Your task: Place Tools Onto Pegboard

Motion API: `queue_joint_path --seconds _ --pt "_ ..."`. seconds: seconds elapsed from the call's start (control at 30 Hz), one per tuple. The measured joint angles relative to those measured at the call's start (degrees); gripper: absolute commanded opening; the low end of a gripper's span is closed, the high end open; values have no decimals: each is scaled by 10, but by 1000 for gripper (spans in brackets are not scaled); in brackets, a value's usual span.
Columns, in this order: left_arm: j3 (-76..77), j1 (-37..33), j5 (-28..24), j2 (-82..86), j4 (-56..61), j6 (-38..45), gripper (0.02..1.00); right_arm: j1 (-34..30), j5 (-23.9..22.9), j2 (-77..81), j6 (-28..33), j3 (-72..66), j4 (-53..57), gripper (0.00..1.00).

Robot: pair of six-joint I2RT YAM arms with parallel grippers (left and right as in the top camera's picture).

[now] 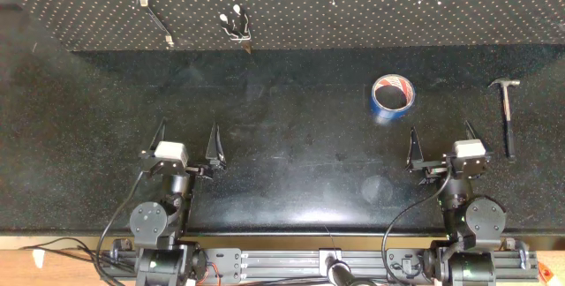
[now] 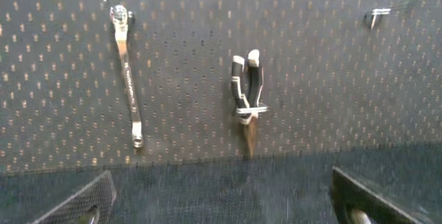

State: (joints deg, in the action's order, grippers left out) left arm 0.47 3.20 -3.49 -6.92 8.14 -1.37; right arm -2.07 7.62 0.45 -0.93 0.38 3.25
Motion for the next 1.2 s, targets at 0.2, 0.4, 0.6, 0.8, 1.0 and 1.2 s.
queue_joint_path --seconds 0.2,0.4,0.6,0.8,1.0,1.2 --pt "-1 -30 4 58 -120 0 996 0 0 0 0 0 0 980" --pt "-1 -71 9 58 -122 0 996 0 0 0 0 0 0 980" --pt "-1 -71 9 58 -122 0 996 0 0 0 0 0 0 980" --pt "-1 -64 9 58 -122 0 996 0 0 0 0 0 0 980" --pt "-1 -64 9 58 -122 0 996 0 -2 0 0 0 0 980" --pt "-1 -64 9 58 -122 0 996 0 -3 42 -58 15 5 980"
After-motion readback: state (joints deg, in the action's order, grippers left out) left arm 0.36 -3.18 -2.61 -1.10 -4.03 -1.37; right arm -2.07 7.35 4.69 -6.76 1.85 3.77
